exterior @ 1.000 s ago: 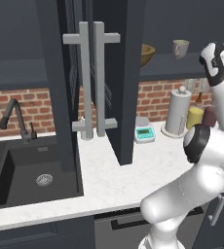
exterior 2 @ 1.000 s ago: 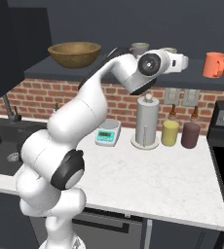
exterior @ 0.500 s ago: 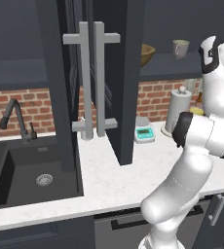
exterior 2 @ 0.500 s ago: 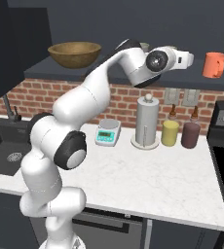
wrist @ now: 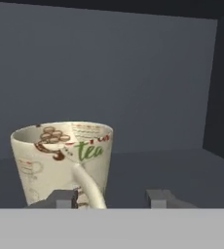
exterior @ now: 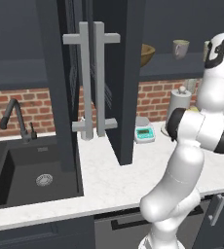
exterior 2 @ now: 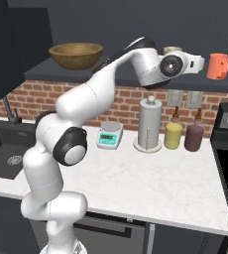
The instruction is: Gather all objects into one cabinet and sort the glasses and bowls to opposite sides.
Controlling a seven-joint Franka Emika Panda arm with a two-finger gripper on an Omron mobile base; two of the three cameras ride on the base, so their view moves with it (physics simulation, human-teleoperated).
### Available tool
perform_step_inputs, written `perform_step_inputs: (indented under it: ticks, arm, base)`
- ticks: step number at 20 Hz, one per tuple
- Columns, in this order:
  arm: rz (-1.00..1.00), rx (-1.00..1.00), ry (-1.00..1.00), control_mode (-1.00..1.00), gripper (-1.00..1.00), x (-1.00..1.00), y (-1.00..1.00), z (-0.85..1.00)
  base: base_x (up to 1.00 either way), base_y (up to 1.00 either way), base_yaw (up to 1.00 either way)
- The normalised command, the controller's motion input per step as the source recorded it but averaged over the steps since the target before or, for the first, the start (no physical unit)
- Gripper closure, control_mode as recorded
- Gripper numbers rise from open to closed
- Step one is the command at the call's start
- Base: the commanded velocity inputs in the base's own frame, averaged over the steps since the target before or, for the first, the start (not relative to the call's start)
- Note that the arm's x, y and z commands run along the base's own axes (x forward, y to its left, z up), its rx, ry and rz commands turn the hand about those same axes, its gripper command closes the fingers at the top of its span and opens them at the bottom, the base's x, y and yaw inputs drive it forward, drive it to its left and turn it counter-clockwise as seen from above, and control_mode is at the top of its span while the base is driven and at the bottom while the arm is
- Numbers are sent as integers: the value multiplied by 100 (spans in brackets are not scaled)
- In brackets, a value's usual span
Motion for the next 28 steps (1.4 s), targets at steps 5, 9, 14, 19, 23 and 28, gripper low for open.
perform_step_inputs:
  ticks: [5,9,14,19,23,28]
  arm:
    - [0,11,0,-100,-100,0,-1,35]
    - [0,19,0,-100,-100,-4,0,53]
    - [0,12,0,-100,-100,-69,-6,37]
    - [0,7,-7,-100,-100,-100,-33,2]
    - [0,15,-20,-100,-100,-100,-15,-9]
    - [0,22,-18,-100,-100,-100,0,0]
  base:
    - [0,0,0]
    - [0,0,0]
    - [0,0,0]
    - [0,0,0]
    - [0,0,0]
    - [0,0,0]
